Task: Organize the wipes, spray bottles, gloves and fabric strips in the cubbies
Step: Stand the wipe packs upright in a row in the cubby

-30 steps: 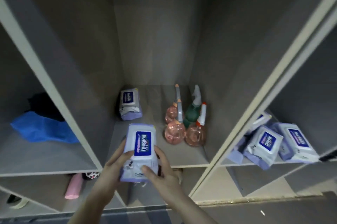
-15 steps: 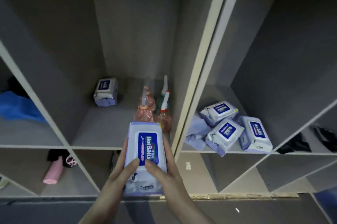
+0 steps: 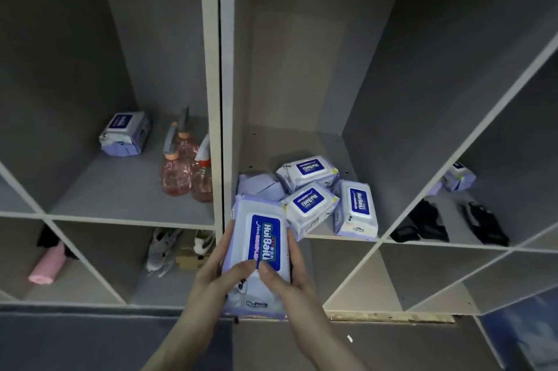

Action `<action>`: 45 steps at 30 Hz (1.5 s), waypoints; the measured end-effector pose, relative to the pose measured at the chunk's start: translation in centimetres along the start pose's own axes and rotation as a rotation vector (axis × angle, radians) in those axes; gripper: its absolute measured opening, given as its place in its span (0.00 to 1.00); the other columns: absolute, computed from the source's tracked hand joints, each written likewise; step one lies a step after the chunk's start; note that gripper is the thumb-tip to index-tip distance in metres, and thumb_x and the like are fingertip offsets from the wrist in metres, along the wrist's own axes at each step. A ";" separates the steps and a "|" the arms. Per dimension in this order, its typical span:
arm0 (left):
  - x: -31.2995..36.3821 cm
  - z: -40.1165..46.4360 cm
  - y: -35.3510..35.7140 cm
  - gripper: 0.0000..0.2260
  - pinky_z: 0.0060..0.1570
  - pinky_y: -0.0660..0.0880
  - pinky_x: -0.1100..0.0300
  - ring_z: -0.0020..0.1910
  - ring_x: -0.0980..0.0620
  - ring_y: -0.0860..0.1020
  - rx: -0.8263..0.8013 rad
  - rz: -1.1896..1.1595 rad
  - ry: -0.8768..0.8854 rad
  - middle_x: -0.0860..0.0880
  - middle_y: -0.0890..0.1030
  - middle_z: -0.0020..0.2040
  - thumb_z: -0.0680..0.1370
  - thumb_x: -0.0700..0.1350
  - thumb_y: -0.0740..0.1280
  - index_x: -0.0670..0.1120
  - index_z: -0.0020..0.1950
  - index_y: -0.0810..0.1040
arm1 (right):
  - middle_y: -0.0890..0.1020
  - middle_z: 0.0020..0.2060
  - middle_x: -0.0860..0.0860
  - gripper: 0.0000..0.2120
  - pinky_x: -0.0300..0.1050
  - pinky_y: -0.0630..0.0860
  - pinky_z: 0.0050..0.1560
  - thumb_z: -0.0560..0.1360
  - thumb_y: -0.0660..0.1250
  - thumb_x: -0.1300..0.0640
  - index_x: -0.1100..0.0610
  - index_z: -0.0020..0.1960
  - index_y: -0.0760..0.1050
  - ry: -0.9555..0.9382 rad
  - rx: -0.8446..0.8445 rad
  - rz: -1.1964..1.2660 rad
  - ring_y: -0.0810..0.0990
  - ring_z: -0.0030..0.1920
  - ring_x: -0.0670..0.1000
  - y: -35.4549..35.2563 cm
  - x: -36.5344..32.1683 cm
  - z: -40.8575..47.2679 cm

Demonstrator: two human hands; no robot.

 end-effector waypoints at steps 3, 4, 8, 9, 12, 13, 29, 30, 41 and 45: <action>0.6 2.1 0.3 0.28 0.42 0.79 0.66 0.53 0.56 0.82 0.021 0.052 0.016 0.55 0.83 0.56 0.73 0.34 0.69 0.58 0.68 0.71 | 0.81 0.57 0.39 0.29 0.45 0.77 0.61 0.75 0.68 0.61 0.37 0.67 0.64 -0.006 -0.015 -0.019 0.80 0.58 0.42 -0.5 -0.3 2.2; 0.8 3.0 0.4 0.28 0.44 0.80 0.64 0.55 0.54 0.82 0.024 0.063 0.012 0.54 0.83 0.57 0.73 0.35 0.69 0.59 0.68 0.71 | 0.81 0.58 0.39 0.29 0.46 0.76 0.62 0.75 0.69 0.60 0.37 0.68 0.64 -0.011 -0.016 -0.024 0.79 0.59 0.42 -0.5 -0.5 3.1; 1.4 6.5 0.4 0.28 0.48 0.81 0.55 0.55 0.47 0.82 0.043 0.042 -0.020 0.49 0.83 0.57 0.73 0.37 0.69 0.59 0.68 0.71 | 0.79 0.59 0.40 0.29 0.43 0.78 0.58 0.74 0.70 0.60 0.39 0.68 0.65 0.001 0.031 -0.044 0.80 0.57 0.41 -0.8 -1.2 6.9; 1.6 7.3 0.6 0.28 0.48 0.81 0.55 0.54 0.47 0.82 0.046 0.036 -0.023 0.49 0.83 0.56 0.73 0.36 0.69 0.59 0.68 0.71 | 0.79 0.58 0.40 0.28 0.43 0.78 0.58 0.74 0.70 0.61 0.39 0.67 0.66 0.007 0.033 -0.059 0.80 0.56 0.41 -1.0 -1.5 7.7; 1.9 9.6 1.1 0.28 0.45 0.82 0.56 0.51 0.48 0.84 0.075 0.049 -0.023 0.50 0.85 0.53 0.73 0.36 0.70 0.59 0.68 0.71 | 0.81 0.58 0.45 0.22 0.50 0.76 0.62 0.76 0.66 0.60 0.44 0.67 0.69 0.082 0.030 -0.028 0.80 0.57 0.45 -2.2 -2.2 10.6; 2.0 10.3 1.3 0.28 0.44 0.82 0.57 0.49 0.48 0.84 0.088 0.057 -0.017 0.51 0.85 0.52 0.72 0.36 0.70 0.59 0.68 0.72 | 0.81 0.58 0.47 0.19 0.52 0.75 0.63 0.78 0.64 0.58 0.47 0.67 0.71 0.114 0.035 0.001 0.80 0.58 0.48 -3.0 -2.4 11.8; 0.9 14.7 3.5 0.34 0.33 0.67 0.65 0.41 0.50 0.77 0.593 0.879 0.233 0.50 0.72 0.49 0.62 0.66 0.61 0.76 0.67 0.54 | 0.48 0.77 0.52 0.48 0.55 0.47 0.77 0.70 0.72 0.47 0.54 0.78 0.44 0.063 -0.659 -1.450 0.43 0.77 0.55 -3.9 4.1 32.6; 0.8 14.8 3.5 0.34 0.36 0.69 0.62 0.42 0.49 0.79 0.612 0.877 0.231 0.50 0.73 0.49 0.61 0.67 0.60 0.78 0.65 0.52 | 0.49 0.77 0.53 0.42 0.54 0.46 0.77 0.74 0.68 0.46 0.53 0.78 0.46 0.105 -0.637 -1.382 0.45 0.77 0.55 -3.7 5.0 32.8; 1.1 14.8 4.8 0.33 0.37 0.70 0.61 0.45 0.54 0.79 0.686 0.958 0.143 0.54 0.75 0.52 0.62 0.65 0.61 0.76 0.66 0.58 | 0.75 0.62 0.60 0.18 0.50 0.71 0.63 0.78 0.62 0.54 0.60 0.65 0.68 0.025 -0.442 -1.491 0.75 0.63 0.60 -3.5 4.8 32.3; 0.7 15.5 5.0 0.34 0.33 0.74 0.58 0.41 0.44 0.82 0.684 0.996 0.098 0.48 0.77 0.52 0.63 0.63 0.61 0.66 0.70 0.60 | 0.81 0.57 0.56 0.11 0.45 0.75 0.54 0.79 0.61 0.57 0.57 0.59 0.74 -0.027 -0.285 -1.309 0.80 0.56 0.56 -5.3 3.6 31.7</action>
Point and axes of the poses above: each hand's wrist, its own z-axis towards the middle knuckle, its own y-axis out of the palm, x = y × z, the point moved 4 cm from there along z, towards the middle knuckle
